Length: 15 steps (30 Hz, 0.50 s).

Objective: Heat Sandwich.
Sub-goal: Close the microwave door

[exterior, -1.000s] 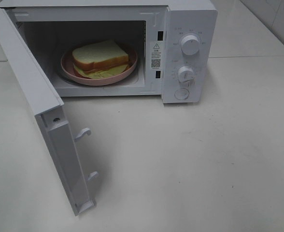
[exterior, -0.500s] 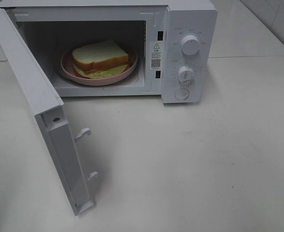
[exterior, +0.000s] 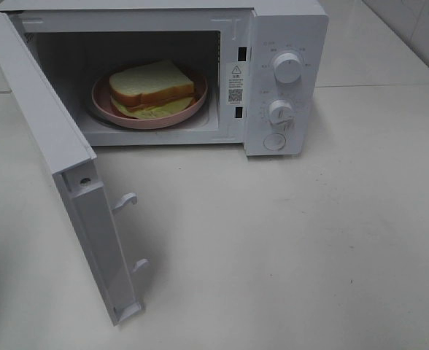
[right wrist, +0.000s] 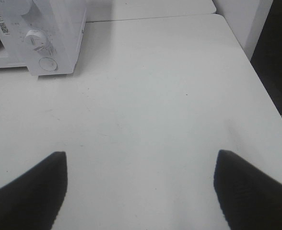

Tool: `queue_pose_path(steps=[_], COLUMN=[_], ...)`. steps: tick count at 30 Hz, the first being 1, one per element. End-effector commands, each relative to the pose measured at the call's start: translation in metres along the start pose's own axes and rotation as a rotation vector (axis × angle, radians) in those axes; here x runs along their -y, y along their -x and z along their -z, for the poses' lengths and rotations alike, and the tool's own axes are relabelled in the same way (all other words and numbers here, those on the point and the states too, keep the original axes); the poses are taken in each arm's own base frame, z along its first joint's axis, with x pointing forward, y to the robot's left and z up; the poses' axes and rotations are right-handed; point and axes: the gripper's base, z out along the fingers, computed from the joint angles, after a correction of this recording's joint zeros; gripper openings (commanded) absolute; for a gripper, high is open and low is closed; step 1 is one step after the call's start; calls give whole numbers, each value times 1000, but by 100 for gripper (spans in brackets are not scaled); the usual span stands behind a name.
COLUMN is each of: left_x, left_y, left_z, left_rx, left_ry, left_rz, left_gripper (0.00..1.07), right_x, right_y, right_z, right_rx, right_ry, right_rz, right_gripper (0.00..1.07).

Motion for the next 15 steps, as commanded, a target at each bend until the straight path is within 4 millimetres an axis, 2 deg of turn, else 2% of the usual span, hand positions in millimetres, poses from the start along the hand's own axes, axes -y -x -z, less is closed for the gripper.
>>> queue_pose_path(steps=[1,9,15], left_x=[-4,-16,-21], left_y=[-1,-26,-33], left_z=[-11,-36,-46], left_rx=[80,167,238], left_ry=[38,141,188], left_rz=[7,15,33], left_gripper=[0,0,0], right_x=[1,1,1], right_y=[-2,-2,-2], right_z=[3,3,3], right_rx=[30,30,30], right_ry=[0,0,0], right_rz=[-9,-9,-9], right_gripper=[76,76,76])
